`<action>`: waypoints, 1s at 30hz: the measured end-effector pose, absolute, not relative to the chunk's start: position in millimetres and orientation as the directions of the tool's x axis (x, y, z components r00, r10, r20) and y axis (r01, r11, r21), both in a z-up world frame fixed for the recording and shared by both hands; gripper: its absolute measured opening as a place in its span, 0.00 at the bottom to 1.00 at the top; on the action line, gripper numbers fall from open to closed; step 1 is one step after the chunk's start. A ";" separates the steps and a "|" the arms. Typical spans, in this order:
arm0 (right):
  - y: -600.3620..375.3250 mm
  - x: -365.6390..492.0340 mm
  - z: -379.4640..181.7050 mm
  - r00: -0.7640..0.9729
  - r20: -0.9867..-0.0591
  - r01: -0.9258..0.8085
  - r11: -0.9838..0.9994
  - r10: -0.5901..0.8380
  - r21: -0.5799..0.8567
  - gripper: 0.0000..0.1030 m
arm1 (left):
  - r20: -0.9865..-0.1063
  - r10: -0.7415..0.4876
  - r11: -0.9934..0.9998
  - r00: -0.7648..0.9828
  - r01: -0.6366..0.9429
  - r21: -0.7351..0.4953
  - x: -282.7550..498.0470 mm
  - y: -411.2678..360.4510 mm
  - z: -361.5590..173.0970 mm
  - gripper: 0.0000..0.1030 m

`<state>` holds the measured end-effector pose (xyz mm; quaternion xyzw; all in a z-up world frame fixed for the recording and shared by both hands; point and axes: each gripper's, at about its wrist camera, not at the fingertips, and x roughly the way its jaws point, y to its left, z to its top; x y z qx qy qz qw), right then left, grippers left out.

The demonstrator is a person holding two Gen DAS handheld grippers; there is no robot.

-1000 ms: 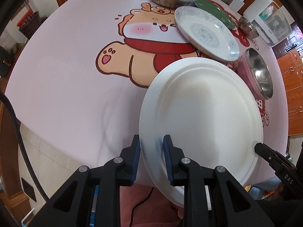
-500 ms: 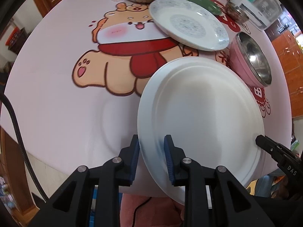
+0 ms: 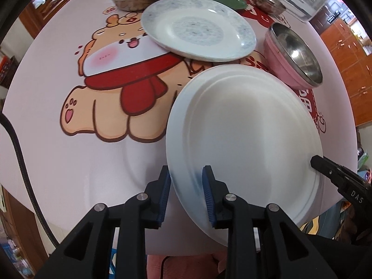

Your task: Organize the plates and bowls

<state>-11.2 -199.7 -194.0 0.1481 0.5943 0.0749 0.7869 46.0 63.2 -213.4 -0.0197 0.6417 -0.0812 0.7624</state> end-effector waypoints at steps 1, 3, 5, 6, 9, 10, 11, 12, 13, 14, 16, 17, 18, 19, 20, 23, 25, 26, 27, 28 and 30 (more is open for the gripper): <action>-200.3 -10.9 -193.9 0.283 -0.914 0.060 0.946 0.290 0.319 0.24 | -0.975 -0.151 0.985 0.161 0.102 -0.136 46.0 63.0 -213.8 0.25; -202.1 -11.8 -194.0 0.286 -0.915 0.066 0.947 0.285 0.316 0.24 | -0.976 -0.153 0.984 0.154 0.110 -0.137 46.1 60.2 -214.5 0.25; -203.5 -11.6 -194.5 0.287 -0.916 0.072 0.947 0.280 0.312 0.24 | -0.976 -0.156 0.983 0.150 0.119 -0.139 45.1 57.1 -215.3 0.27; -203.9 -11.4 -194.9 0.288 -0.916 0.074 0.947 0.280 0.313 0.24 | -0.977 -0.155 0.983 0.145 0.125 -0.137 44.8 55.3 -215.6 0.30; -203.2 -11.3 -195.6 0.285 -0.919 0.074 0.949 0.274 0.306 0.24 | -0.977 -0.161 0.982 0.139 0.125 -0.144 43.7 51.0 -216.1 0.35; -203.8 -11.5 -195.0 0.287 -0.919 0.071 0.950 0.272 0.304 0.24 | -0.977 -0.157 0.982 0.141 0.126 -0.140 43.1 50.5 -216.1 0.36; -203.8 -11.4 -194.6 0.289 -0.918 0.068 0.951 0.271 0.302 0.24 | -0.978 -0.156 0.983 0.141 0.124 -0.139 42.9 50.2 -215.8 0.36; -203.9 -11.3 -194.3 0.290 -0.918 0.065 0.952 0.270 0.301 0.24 | -0.978 -0.157 0.983 0.140 0.120 -0.141 43.4 48.5 -216.7 0.36; -204.0 -11.5 -194.3 0.289 -0.918 0.065 0.951 0.271 0.301 0.24 | -0.977 -0.159 0.983 0.140 0.117 -0.143 43.4 48.9 -216.9 0.36; -204.4 -11.6 -194.5 0.289 -0.919 0.066 0.952 0.270 0.300 0.27 | -0.977 -0.160 0.983 0.140 0.112 -0.145 43.5 49.7 -216.8 0.36; -206.1 -11.9 -194.4 0.289 -0.920 0.072 0.953 0.263 0.295 0.33 | -0.977 -0.158 0.984 0.142 0.102 -0.145 44.7 46.2 -218.1 0.37; -207.6 -11.9 -194.4 0.291 -0.920 0.076 0.952 0.263 0.296 0.35 | -0.977 -0.158 0.984 0.143 0.099 -0.145 44.5 46.3 -217.7 0.37; -208.6 -12.0 -194.4 0.293 -0.919 0.078 0.951 0.264 0.298 0.37 | -0.977 -0.159 0.985 0.144 0.097 -0.146 43.4 48.6 -217.5 0.37; -209.5 -12.2 -194.6 0.293 -0.919 0.080 0.951 0.264 0.299 0.38 | -0.977 -0.157 0.985 0.145 0.092 -0.145 42.6 48.9 -217.2 0.37; -210.1 -12.2 -194.7 0.295 -0.919 0.081 0.951 0.262 0.298 0.39 | -0.977 -0.157 0.985 0.145 0.091 -0.145 42.1 51.3 -216.5 0.37; -210.3 -13.0 -194.7 0.297 -0.920 0.080 0.953 0.257 0.292 0.40 | -0.977 -0.153 0.986 0.150 0.084 -0.141 38.2 55.4 -215.4 0.40; -210.7 -14.2 -194.8 0.299 -0.919 0.077 0.954 0.256 0.290 0.41 | -0.977 -0.151 0.987 0.151 0.077 -0.141 35.6 57.2 -215.9 0.41; -211.1 -15.0 -194.9 0.299 -0.920 0.077 0.954 0.255 0.289 0.41 | -0.977 -0.151 0.987 0.150 0.071 -0.141 33.5 58.2 -216.4 0.41; -211.3 -16.0 -195.1 0.300 -0.919 0.076 0.954 0.255 0.289 0.41 | -0.977 -0.151 0.987 0.150 0.069 -0.142 33.1 57.4 -217.3 0.41; -211.5 -17.2 -195.3 0.301 -0.919 0.075 0.954 0.254 0.289 0.41 | -0.977 -0.152 0.987 0.150 0.065 -0.144 31.1 58.1 -217.7 0.41; -211.0 -18.4 -195.8 0.298 -0.920 0.070 0.956 0.254 0.286 0.41 | -0.977 -0.153 0.988 0.149 0.059 -0.145 28.4 58.8 -219.1 0.41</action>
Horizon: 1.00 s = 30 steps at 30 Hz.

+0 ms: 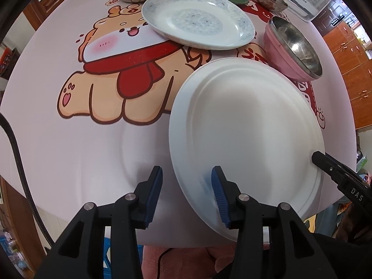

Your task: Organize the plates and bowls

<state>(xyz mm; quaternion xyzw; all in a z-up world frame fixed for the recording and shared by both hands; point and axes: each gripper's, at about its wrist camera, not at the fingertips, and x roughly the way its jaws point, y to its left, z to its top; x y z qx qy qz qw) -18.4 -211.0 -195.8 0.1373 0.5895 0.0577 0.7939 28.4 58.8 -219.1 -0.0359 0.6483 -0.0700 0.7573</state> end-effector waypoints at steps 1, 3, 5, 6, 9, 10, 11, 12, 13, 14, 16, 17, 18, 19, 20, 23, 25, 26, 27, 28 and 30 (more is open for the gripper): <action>-210.1 -19.6 -196.5 0.299 -0.921 0.066 0.957 0.250 0.282 0.41 | -0.977 -0.153 0.988 0.147 0.058 -0.146 27.9 58.2 -220.7 0.41; -207.8 -21.2 -197.2 0.307 -0.920 0.051 0.961 0.243 0.270 0.41 | -0.977 -0.160 0.987 0.144 0.054 -0.154 25.3 59.9 -223.6 0.41; -204.9 -21.7 -197.6 0.311 -0.918 0.031 0.963 0.246 0.269 0.36 | -0.977 -0.159 0.987 0.139 0.051 -0.153 24.4 60.0 -226.9 0.41; -203.3 -21.7 -197.9 0.312 -0.918 0.024 0.964 0.245 0.266 0.34 | -0.978 -0.158 0.987 0.137 0.051 -0.153 24.4 59.7 -228.0 0.41; -200.7 -23.3 -198.4 0.320 -0.919 0.013 0.968 0.232 0.249 0.34 | -0.977 -0.159 0.987 0.142 0.054 -0.153 22.7 57.5 -230.0 0.41; -200.6 -24.4 -198.2 0.324 -0.918 0.011 0.969 0.230 0.247 0.34 | -0.977 -0.160 0.987 0.143 0.056 -0.153 22.6 56.3 -230.4 0.39; -200.6 -25.1 -198.2 0.327 -0.917 0.009 0.969 0.230 0.246 0.32 | -0.977 -0.159 0.987 0.145 0.060 -0.151 22.1 55.3 -230.4 0.39; -200.5 -25.1 -198.6 0.326 -0.917 0.007 0.969 0.229 0.245 0.31 | -0.976 -0.158 0.987 0.147 0.063 -0.150 22.0 51.9 -231.0 0.38; -200.4 -25.1 -199.2 0.326 -0.917 0.006 0.970 0.229 0.244 0.31 | -0.976 -0.159 0.986 0.148 0.065 -0.151 21.3 51.4 -230.6 0.38; -200.2 -24.7 -199.4 0.326 -0.918 0.005 0.971 0.226 0.240 0.31 | -0.976 -0.159 0.986 0.151 0.068 -0.150 20.8 50.4 -230.0 0.38; -200.3 -24.0 -198.9 0.326 -0.920 0.008 0.973 0.215 0.230 0.31 | -0.976 -0.155 0.987 0.152 0.071 -0.145 20.8 48.1 -229.3 0.38; -200.7 -23.8 -198.4 0.328 -0.920 0.010 0.973 0.214 0.229 0.31 | -0.976 -0.155 0.987 0.153 0.070 -0.146 20.4 48.2 -228.3 0.38; -202.0 -23.6 -197.3 0.331 -0.920 0.014 0.973 0.212 0.229 0.31 | -0.976 -0.156 0.987 0.155 0.068 -0.147 20.4 48.4 -227.3 0.38; -202.9 -23.6 -196.5 0.333 -0.920 0.018 0.974 0.209 0.228 0.31 | -0.975 -0.156 0.987 0.156 0.066 -0.147 21.2 48.2 -226.3 0.38; -204.6 -23.5 -195.1 0.336 -0.919 0.024 0.974 0.205 0.226 0.31 | -0.975 -0.156 0.987 0.158 0.062 -0.147 22.3 48.6 -225.3 0.38; -208.6 -23.8 -189.8 0.352 -0.914 0.037 0.973 0.201 0.228 0.31 | -0.973 -0.155 0.988 0.169 0.056 -0.147 22.8 53.3 -218.6 0.42; -211.8 -22.9 -184.9 0.368 -0.909 0.044 0.973 0.196 0.227 0.31 | -0.970 -0.157 0.987 0.187 0.053 -0.150 21.9 57.0 -212.2 0.43; -213.1 -22.3 -182.7 0.374 -0.907 0.045 0.973 0.195 0.228 0.31 | -0.968 -0.160 0.987 0.193 0.051 -0.153 22.0 60.1 -208.8 0.43; -214.4 -21.5 -179.9 0.382 -0.904 0.047 0.973 0.193 0.228 0.31 | -0.966 -0.164 0.986 0.202 0.046 -0.158 22.0 63.4 -204.3 0.43; -215.4 -20.6 -176.7 0.391 -0.900 0.048 0.973 0.192 0.228 0.31 | -0.964 -0.166 0.986 0.207 0.043 -0.160 22.1 66.7 -201.2 0.43; -217.7 -18.0 -169.7 0.410 -0.891 0.050 0.971 0.193 0.233 0.31 | -0.959 -0.168 0.986 0.227 0.033 -0.165 22.9 71.2 -193.1 0.43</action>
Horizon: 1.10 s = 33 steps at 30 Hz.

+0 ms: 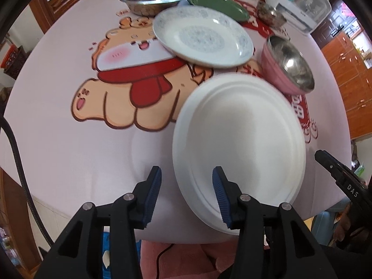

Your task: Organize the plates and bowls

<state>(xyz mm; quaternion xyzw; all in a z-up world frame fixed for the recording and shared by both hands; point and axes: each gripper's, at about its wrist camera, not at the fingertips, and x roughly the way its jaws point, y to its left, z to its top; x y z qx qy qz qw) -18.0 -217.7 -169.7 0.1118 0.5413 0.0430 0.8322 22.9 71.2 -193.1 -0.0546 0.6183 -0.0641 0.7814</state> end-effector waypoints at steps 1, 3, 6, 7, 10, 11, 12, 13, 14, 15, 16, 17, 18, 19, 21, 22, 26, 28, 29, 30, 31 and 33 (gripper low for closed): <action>-218.1 -16.8 -167.1 0.418 -0.887 0.050 0.970 0.195 0.237 0.31 | -0.955 -0.169 0.986 0.242 0.026 -0.167 23.5 74.0 -187.7 0.43; -218.6 -13.5 -160.4 0.438 -0.875 0.045 0.967 0.206 0.250 0.31 | -0.951 -0.162 0.986 0.263 0.014 -0.165 25.8 77.3 -180.3 0.44; -215.6 -8.8 -152.6 0.461 -0.859 0.027 0.964 0.222 0.264 0.31 | -0.946 -0.135 0.990 0.295 0.001 -0.141 28.5 83.8 -169.0 0.51; -213.7 -7.8 -150.8 0.465 -0.856 0.022 0.964 0.226 0.267 0.31 | -0.945 -0.121 0.992 0.304 -0.003 -0.128 29.0 84.6 -166.0 0.53; -206.4 -3.3 -146.3 0.475 -0.843 0.010 0.956 0.254 0.293 0.31 | -0.940 -0.085 0.996 0.331 -0.003 -0.091 35.0 82.1 -160.0 0.54; -204.4 -2.3 -145.9 0.474 -0.840 0.007 0.953 0.262 0.302 0.31 | -0.937 -0.084 0.996 0.339 0.001 -0.089 36.8 83.7 -157.5 0.54; -201.2 -1.3 -145.7 0.472 -0.839 0.004 0.951 0.271 0.310 0.31 | -0.935 -0.084 0.996 0.345 0.003 -0.088 38.3 86.3 -154.9 0.54; -197.3 -0.9 -145.2 0.470 -0.837 -0.001 0.949 0.279 0.316 0.31 | -0.933 -0.083 0.996 0.351 0.005 -0.087 39.7 88.8 -152.7 0.55; -193.5 -0.5 -144.6 0.468 -0.837 -0.007 0.948 0.284 0.318 0.31 | -0.930 -0.083 0.996 0.357 0.007 -0.086 40.6 90.8 -151.1 0.55; -189.6 -0.7 -143.8 0.467 -0.837 -0.014 0.949 0.286 0.316 0.31 | -0.927 -0.081 0.996 0.365 0.011 -0.083 43.0 92.7 -149.0 0.57; -186.5 -1.1 -143.5 0.467 -0.836 -0.017 0.948 0.287 0.316 0.31 | -0.924 -0.079 0.997 0.373 0.014 -0.079 45.7 93.7 -147.0 0.59; -182.8 -1.2 -143.0 0.466 -0.835 -0.018 0.947 0.291 0.320 0.31 | -0.921 -0.078 0.997 0.381 0.018 -0.076 48.7 95.5 -144.9 0.60; -179.8 -1.7 -142.2 0.466 -0.834 -0.016 0.946 0.294 0.324 0.31 | -0.920 -0.077 0.997 0.385 0.022 -0.074 49.8 96.1 -144.3 0.60; -175.7 -1.8 -141.6 0.466 -0.833 -0.012 0.944 0.297 0.330 0.31 | -0.918 -0.078 0.997 0.390 0.027 -0.073 52.6 97.7 -142.9 0.60; -169.5 -1.8 -140.6 0.469 -0.831 -0.003 0.941 0.299 0.338 0.31 | -0.916 -0.084 0.996 0.393 0.041 -0.074 59.7 102.4 -139.8 0.60; -166.1 -1.7 -140.0 0.472 -0.829 0.007 0.939 0.299 0.343 0.31 | -0.915 -0.087 0.996 0.393 0.045 -0.075 61.3 104.0 -138.8 0.60; -153.6 1.5 -139.5 0.484 -0.821 0.043 0.929 0.303 0.368 0.31 | -0.908 -0.111 0.993 0.405 0.085 -0.083 72.2 114.2 -133.5 0.60; -147.5 3.8 -139.5 0.491 -0.815 0.067 0.920 0.308 0.387 0.31 | -0.906 -0.125 0.990 0.404 0.105 -0.089 77.7 118.8 -131.7 0.61; -144.1 4.8 -139.3 0.496 -0.811 0.078 0.914 0.310 0.397 0.32 | -0.906 -0.132 0.988 0.402 0.122 -0.090 81.5 121.9 -130.8 0.61; -140.4 5.7 -139.3 0.501 -0.808 0.089 0.910 0.310 0.404 0.32 | -0.906 -0.136 0.987 0.400 0.131 -0.090 84.1 123.7 -130.3 0.62; -138.3 7.2 -139.2 0.503 -0.807 0.098 0.907 0.310 0.410 0.32 | -0.907 -0.140 0.986 0.397 0.141 -0.090 87.2 126.0 -129.7 0.63; -132.3 9.6 -139.2 0.513 -0.802 0.125 0.897 0.307 0.423 0.32 | -0.908 -0.150 0.983 0.391 0.161 -0.093 95.4 131.0 -128.4 0.63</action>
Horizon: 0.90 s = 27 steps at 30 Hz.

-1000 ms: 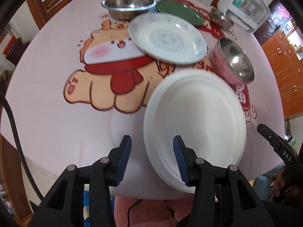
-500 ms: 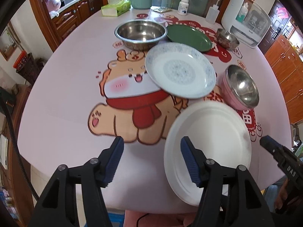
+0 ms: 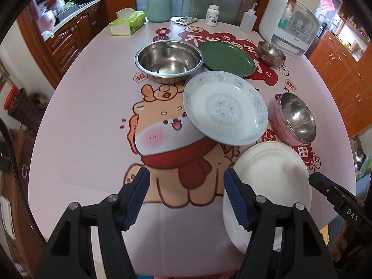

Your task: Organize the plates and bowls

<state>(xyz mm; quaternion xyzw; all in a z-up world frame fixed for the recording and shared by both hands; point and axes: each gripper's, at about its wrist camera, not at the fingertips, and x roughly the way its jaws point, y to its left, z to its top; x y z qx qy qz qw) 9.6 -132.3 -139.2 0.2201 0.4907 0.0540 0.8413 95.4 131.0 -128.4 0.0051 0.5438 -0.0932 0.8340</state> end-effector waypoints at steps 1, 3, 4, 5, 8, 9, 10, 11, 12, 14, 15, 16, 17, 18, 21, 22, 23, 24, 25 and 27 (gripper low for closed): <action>-130.3 10.7 -139.4 0.518 -0.798 0.136 0.892 0.308 0.432 0.32 | -0.909 -0.154 0.981 0.388 0.170 -0.094 99.0 132.9 -128.1 0.65; -126.7 13.8 -140.9 0.528 -0.791 0.170 0.873 0.311 0.457 0.33 | -0.910 -0.163 0.978 0.380 0.187 -0.097 108.3 136.8 -127.9 0.68; -125.6 14.5 -142.0 0.532 -0.787 0.185 0.865 0.312 0.467 0.34 | -0.911 -0.172 0.975 0.374 0.199 -0.103 114.0 139.0 -128.1 0.69; -124.5 15.7 -142.8 0.537 -0.783 0.200 0.855 0.313 0.479 0.36 | -0.912 -0.177 0.973 0.371 0.206 -0.105 117.5 140.2 -127.9 0.69; -121.6 19.5 -146.8 0.558 -0.768 0.248 0.820 0.315 0.516 0.39 | -0.916 -0.185 0.966 0.357 0.238 -0.102 130.3 141.5 -130.5 0.71; -120.7 21.6 -149.1 0.564 -0.763 0.268 0.804 0.315 0.530 0.40 | -0.917 -0.189 0.963 0.351 0.251 -0.102 134.4 141.5 -131.9 0.73; -120.4 23.7 -150.8 0.568 -0.761 0.283 0.794 0.314 0.539 0.40 | -0.918 -0.195 0.959 0.346 0.262 -0.105 138.9 141.6 -133.2 0.73; -119.8 26.0 -152.7 0.570 -0.760 0.298 0.783 0.312 0.546 0.41 | -0.919 -0.201 0.956 0.340 0.274 -0.107 143.5 141.1 -134.9 0.73; -118.9 29.1 -155.9 0.572 -0.759 0.317 0.770 0.311 0.554 0.43 | -0.919 -0.207 0.951 0.336 0.288 -0.109 148.2 140.0 -136.8 0.73; -117.9 32.6 -159.8 0.578 -0.755 0.337 0.752 0.310 0.567 0.43 | -0.919 -0.221 0.943 0.327 0.313 -0.116 157.0 137.5 -140.4 0.74; -116.8 35.2 -161.7 0.583 -0.752 0.347 0.742 0.309 0.573 0.43 | -0.919 -0.227 0.939 0.323 0.323 -0.118 161.0 136.2 -142.5 0.74; -115.5 37.8 -163.5 0.588 -0.749 0.355 0.734 0.307 0.579 0.43 | -0.918 -0.232 0.935 0.320 0.333 -0.120 165.1 134.5 -145.0 0.74; -114.5 40.2 -165.4 0.592 -0.746 0.361 0.728 0.305 0.583 0.43 | -0.917 -0.236 0.933 0.321 0.339 -0.121 168.9 133.0 -147.4 0.74; -113.2 42.9 -167.2 0.596 -0.744 0.367 0.722 0.302 0.586 0.43 | -0.916 -0.240 0.931 0.321 0.344 -0.123 172.8 131.9 -150.1 0.74; -109.7 51.5 -172.9 0.610 -0.737 0.381 0.708 0.290 0.594 0.43 | -0.915 -0.256 0.919 0.313 0.371 -0.131 184.0 127.0 -160.0 0.74; -109.1 53.8 -174.5 0.614 -0.736 0.384 0.705 0.287 0.595 0.43 | -0.914 -0.259 0.916 0.311 0.380 -0.130 187.2 125.1 -163.6 0.74; -108.4 56.2 -176.0 0.616 -0.735 0.387 0.704 0.284 0.596 0.43 | -0.914 -0.262 0.913 0.310 0.388 -0.130 191.4 123.6 -168.4 0.74; -106.7 60.1 -178.1 0.615 -0.736 0.387 0.705 0.282 0.594 0.43 | -0.914 -0.264 0.911 0.309 0.391 -0.131 194.0 122.8 -171.4 0.74; -105.5 62.5 -179.8 0.614 -0.737 0.384 0.709 0.283 0.591 0.43 | -0.913 -0.267 0.910 0.308 0.394 -0.133 196.4 121.9 -174.2 0.74; -102.8 66.9 -182.5 0.612 -0.740 0.376 0.720 0.280 0.584 0.43 | -0.911 -0.280 0.905 0.302 0.399 -0.146 200.4 121.0 -181.6 0.74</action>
